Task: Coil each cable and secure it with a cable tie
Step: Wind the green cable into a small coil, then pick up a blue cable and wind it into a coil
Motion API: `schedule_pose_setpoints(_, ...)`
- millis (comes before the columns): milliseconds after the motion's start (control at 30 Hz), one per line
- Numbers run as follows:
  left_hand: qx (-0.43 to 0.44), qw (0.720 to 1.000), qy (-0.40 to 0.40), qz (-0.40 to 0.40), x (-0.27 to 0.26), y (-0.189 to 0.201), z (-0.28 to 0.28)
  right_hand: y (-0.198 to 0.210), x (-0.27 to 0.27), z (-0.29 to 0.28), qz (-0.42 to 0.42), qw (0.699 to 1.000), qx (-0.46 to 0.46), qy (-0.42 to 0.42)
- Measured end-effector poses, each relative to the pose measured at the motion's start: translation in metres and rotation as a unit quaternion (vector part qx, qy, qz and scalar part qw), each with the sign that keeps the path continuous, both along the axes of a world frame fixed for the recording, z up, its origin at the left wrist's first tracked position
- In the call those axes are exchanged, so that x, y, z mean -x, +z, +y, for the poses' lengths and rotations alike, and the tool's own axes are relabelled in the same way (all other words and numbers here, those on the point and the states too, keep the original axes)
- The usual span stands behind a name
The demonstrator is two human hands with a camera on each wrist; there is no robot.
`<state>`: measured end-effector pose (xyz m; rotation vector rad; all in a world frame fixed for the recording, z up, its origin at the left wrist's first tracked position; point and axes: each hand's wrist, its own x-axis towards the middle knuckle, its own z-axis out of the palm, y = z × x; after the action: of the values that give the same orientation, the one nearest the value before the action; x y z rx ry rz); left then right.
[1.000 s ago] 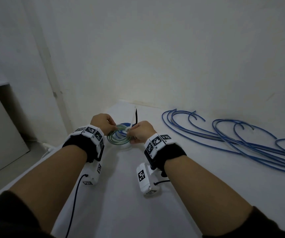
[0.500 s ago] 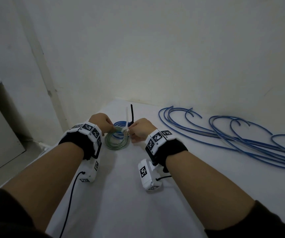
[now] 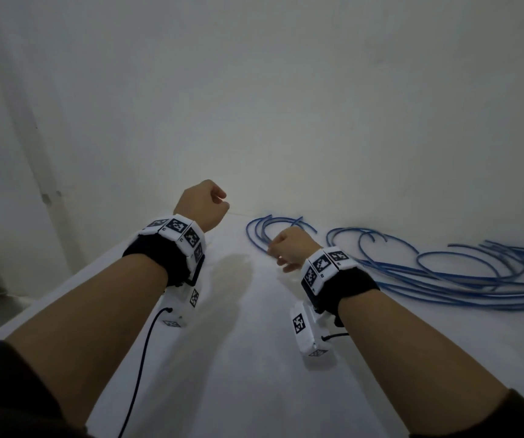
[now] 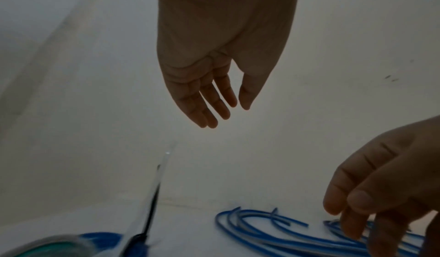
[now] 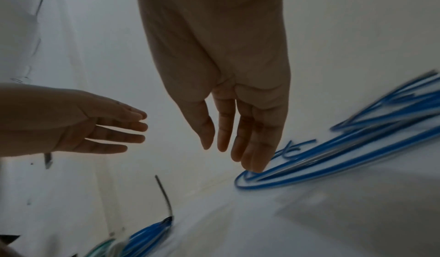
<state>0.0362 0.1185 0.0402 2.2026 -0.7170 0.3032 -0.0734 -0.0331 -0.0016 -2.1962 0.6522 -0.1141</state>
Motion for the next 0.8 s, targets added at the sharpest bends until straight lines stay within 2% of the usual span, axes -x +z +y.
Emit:
schedule_pose_setpoints(133,0.018,0.999,-0.031,-0.004,0.021,0.006,-0.039,-0.003,0.032,-0.05,0.041,0.991,0.12,-0.028)
schedule_pose_setpoints(333,0.024,0.997,-0.074,-0.001,0.041,0.008,-0.092,-0.018,0.081,-0.118,0.14,0.952,0.259,-0.081)
schedule_pose_setpoints(500,0.021,0.996,-0.087,0.005,0.046,0.004,-0.126,-0.025,0.099,-0.145,0.205,0.94,0.267,-0.056)
schedule_pose_setpoints(800,0.009,0.995,-0.1,0.012,0.058,-0.007,-0.146,-0.034,0.11,-0.143,0.158,0.933,0.324,0.024)
